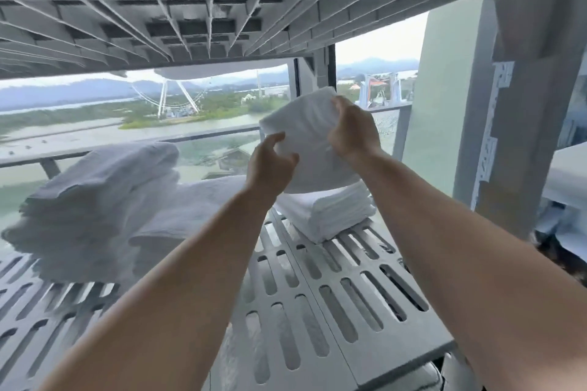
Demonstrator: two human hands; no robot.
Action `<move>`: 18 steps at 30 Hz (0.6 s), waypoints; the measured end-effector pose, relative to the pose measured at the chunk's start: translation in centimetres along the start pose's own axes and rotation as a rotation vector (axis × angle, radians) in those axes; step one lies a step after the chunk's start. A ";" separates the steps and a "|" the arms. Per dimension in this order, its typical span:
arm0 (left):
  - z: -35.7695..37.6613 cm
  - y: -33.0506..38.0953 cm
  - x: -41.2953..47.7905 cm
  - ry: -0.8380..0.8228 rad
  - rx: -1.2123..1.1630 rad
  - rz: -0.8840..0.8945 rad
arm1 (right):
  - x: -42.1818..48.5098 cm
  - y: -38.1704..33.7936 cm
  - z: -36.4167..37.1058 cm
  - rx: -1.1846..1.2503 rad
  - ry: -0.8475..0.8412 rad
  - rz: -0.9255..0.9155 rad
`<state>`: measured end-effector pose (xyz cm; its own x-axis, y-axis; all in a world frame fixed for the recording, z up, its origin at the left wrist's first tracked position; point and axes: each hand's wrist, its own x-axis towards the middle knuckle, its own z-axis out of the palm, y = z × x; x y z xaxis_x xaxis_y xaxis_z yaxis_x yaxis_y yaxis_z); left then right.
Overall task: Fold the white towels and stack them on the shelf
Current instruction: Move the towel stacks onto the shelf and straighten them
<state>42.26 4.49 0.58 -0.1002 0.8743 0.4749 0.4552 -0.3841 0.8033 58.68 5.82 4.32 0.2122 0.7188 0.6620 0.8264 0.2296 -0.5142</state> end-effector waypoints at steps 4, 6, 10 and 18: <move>1.3 -0.2 0.3 0.031 0.054 -0.034 | 0.7 0.7 2.0 0.041 0.024 -0.018; 1.5 -0.3 0.7 0.040 0.058 -0.057 | 1.0 0.9 3.0 0.064 0.017 -0.043; 2.0 -0.5 1.6 0.002 0.027 -0.129 | 2.7 1.8 4.0 0.052 0.002 -0.084; 4.6 -4.3 2.5 -0.122 -0.121 -0.397 | 2.6 8.0 5.9 -0.097 -0.380 0.421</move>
<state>44.13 9.71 -3.28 -0.1385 0.9871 0.0803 0.2945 -0.0363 0.9550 62.77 13.40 -1.24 0.3463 0.9245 0.1594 0.7590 -0.1763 -0.6267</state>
